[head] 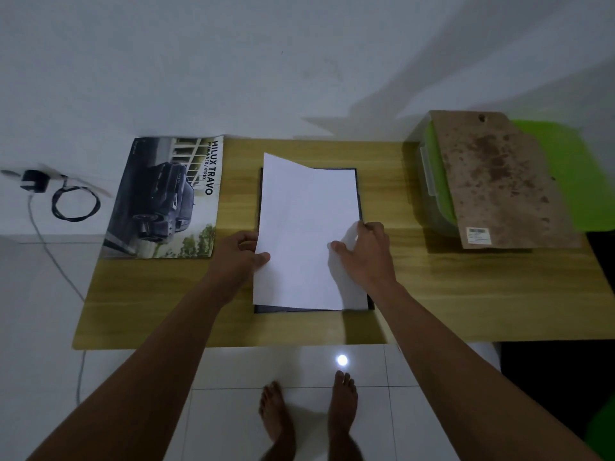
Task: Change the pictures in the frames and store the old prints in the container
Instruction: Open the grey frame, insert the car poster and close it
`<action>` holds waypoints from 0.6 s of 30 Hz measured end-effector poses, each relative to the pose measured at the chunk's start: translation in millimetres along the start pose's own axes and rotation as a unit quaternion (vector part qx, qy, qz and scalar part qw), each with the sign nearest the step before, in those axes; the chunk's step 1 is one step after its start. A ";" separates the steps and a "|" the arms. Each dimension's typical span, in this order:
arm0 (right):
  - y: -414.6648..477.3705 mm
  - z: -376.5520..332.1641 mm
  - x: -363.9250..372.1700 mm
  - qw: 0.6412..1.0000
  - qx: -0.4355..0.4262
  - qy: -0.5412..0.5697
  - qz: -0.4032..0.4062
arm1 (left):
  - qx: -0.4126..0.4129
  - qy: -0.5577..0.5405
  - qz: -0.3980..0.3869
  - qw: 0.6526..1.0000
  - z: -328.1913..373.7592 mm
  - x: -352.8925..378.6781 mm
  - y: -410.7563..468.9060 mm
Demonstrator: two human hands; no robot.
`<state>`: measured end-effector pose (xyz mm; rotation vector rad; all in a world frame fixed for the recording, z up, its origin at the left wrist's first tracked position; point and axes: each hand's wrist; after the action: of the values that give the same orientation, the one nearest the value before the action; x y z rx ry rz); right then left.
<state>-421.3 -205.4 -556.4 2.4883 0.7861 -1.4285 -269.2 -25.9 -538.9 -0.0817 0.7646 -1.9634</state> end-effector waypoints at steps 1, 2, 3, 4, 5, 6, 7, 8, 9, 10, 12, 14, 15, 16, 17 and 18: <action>1.6 -0.4 0.7 1.000 0.010 0.011 0.002 | -0.010 -0.018 -0.017 1.000 1.6 -1.0 -0.4; 2.9 -1.0 1.0 0.999 0.023 0.023 0.002 | -0.019 -0.032 -0.030 0.999 2.5 -1.8 -0.2; 4.9 -1.0 2.1 0.999 0.035 0.032 0.003 | -0.023 -0.041 -0.038 0.998 3.3 -2.7 -0.2; 7.0 -1.0 3.5 0.998 0.044 0.038 0.004 | -0.023 -0.045 -0.042 0.998 3.5 -3.8 1.0; 9.5 -0.2 5.8 0.998 0.051 0.045 0.005 | -0.020 -0.047 -0.044 0.998 3.5 -5.2 2.0; 12.0 0.8 8.4 0.997 0.057 0.053 0.008 | -0.016 -0.048 -0.048 0.998 3.5 -6.2 3.1; 14.2 1.6 10.5 0.996 0.061 0.061 0.012 | -0.009 -0.048 -0.054 0.997 4.1 -7.1 3.3; 16.4 2.3 12.4 0.996 0.062 0.067 0.016 | -0.001 -0.047 -0.060 0.997 4.7 -7.9 3.4; 17.9 2.8 13.6 0.995 0.064 0.071 0.018 | 0.007 -0.047 -0.065 0.997 4.9 -8.6 3.9; 19.5 2.8 14.3 0.995 0.065 0.074 0.020 | 0.013 -0.050 -0.069 0.996 4.6 -9.6 4.7; 22.2 2.4 15.6 0.994 0.069 0.076 0.022 | 0.018 -0.059 -0.077 0.995 5.1 -12.3 6.1; 24.5 1.7 17.4 0.995 0.067 0.074 0.023 | 0.016 -0.068 -0.085 0.994 6.0 -16.3 7.9; 25.2 1.1 17.9 0.995 0.066 0.069 0.023 | 0.014 -0.074 -0.089 0.993 7.3 -18.2 8.4; 26.5 0.7 18.8 0.996 0.063 0.067 0.022 | 0.012 -0.078 -0.093 0.992 8.8 -20.0 8.7; 27.3 -0.1 18.9 0.996 0.062 0.068 0.020 | 0.011 -0.080 -0.098 0.992 10.0 -21.5 8.8; 28.3 -0.5 19.4 0.995 0.062 0.076 0.017 | 0.011 -0.081 -0.103 0.991 11.1 -22.4 8.6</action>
<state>-398.4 -222.2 -575.7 2.7170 0.6959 -1.3281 -247.1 -15.5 -528.9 -0.3136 0.6477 -2.1296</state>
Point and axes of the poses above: each hand's wrist, its own y-axis towards the middle knuckle, its own x-axis out of the palm, z = x × y, and after that the axes turned 11 degrees about z, right-handed
